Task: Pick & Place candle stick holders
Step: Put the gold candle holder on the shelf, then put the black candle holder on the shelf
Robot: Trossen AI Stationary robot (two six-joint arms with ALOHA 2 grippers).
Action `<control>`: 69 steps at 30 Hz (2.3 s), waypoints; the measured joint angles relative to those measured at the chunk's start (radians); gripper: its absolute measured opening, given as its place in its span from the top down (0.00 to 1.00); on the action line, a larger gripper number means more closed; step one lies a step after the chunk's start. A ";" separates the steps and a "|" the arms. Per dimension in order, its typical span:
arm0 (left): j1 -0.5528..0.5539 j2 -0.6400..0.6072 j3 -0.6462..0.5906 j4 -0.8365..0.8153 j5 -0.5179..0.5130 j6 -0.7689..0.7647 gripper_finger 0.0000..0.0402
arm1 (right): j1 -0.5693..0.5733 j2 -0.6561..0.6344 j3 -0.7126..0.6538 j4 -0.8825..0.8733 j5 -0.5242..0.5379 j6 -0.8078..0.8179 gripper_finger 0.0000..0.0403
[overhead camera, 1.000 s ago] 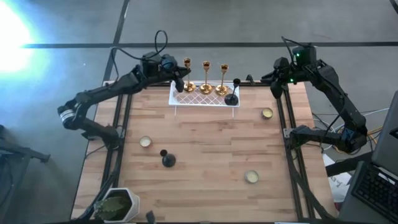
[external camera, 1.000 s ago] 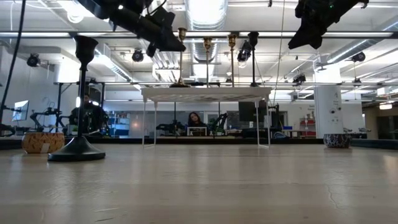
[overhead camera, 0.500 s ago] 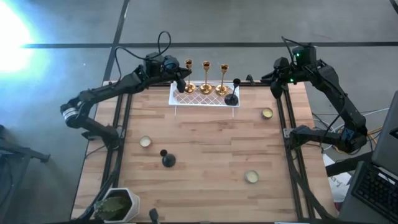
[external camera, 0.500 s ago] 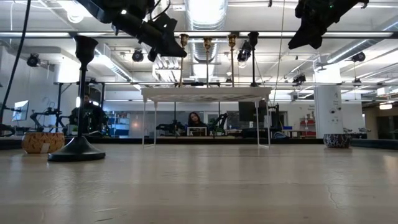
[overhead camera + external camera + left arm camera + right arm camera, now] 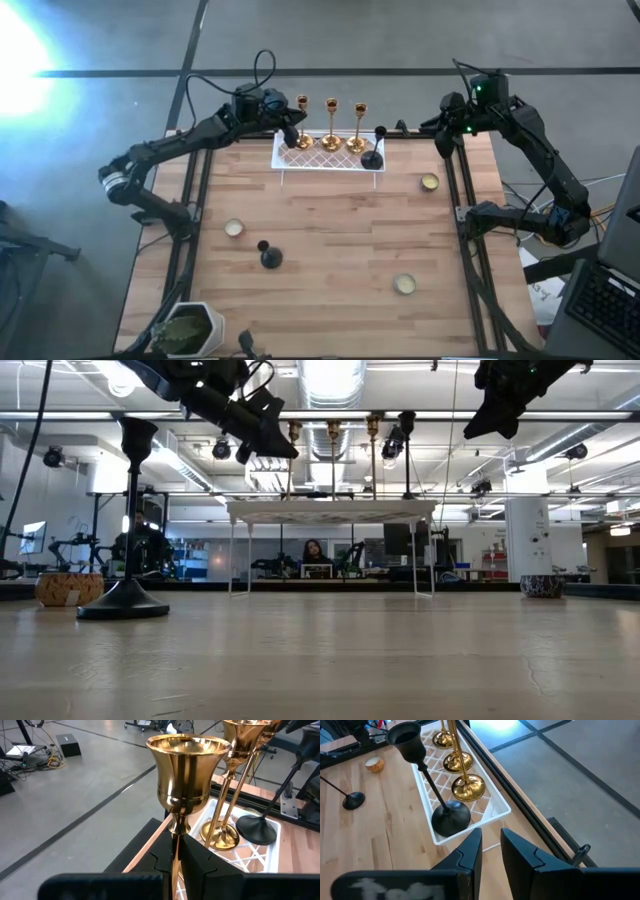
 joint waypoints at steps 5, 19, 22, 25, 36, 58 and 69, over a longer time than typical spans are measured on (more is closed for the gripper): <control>0.006 -0.003 -0.030 0.036 0.004 -0.004 0.95 | 0.000 0.000 0.000 0.000 0.000 0.000 0.83; 0.011 -0.007 -0.064 0.083 0.060 -0.031 0.95 | 0.000 0.000 0.000 0.000 0.000 0.005 0.82; 0.011 -0.009 -0.065 0.080 0.063 -0.032 0.93 | 0.000 0.000 0.000 0.000 0.000 0.004 0.84; 0.010 -0.009 -0.070 0.054 0.075 -0.040 0.85 | 0.000 0.000 0.000 0.000 0.000 0.004 0.84; 0.010 -0.016 -0.069 0.059 0.064 -0.043 0.71 | 0.000 0.000 0.000 0.000 0.000 0.005 0.81; 0.010 -0.110 -0.065 -0.139 0.063 -0.027 0.50 | 0.000 0.000 0.000 -0.004 0.000 0.008 0.84; 0.010 -0.308 -0.064 -0.425 0.071 -0.005 0.50 | 0.000 0.000 0.000 -0.004 0.000 0.007 0.80</control>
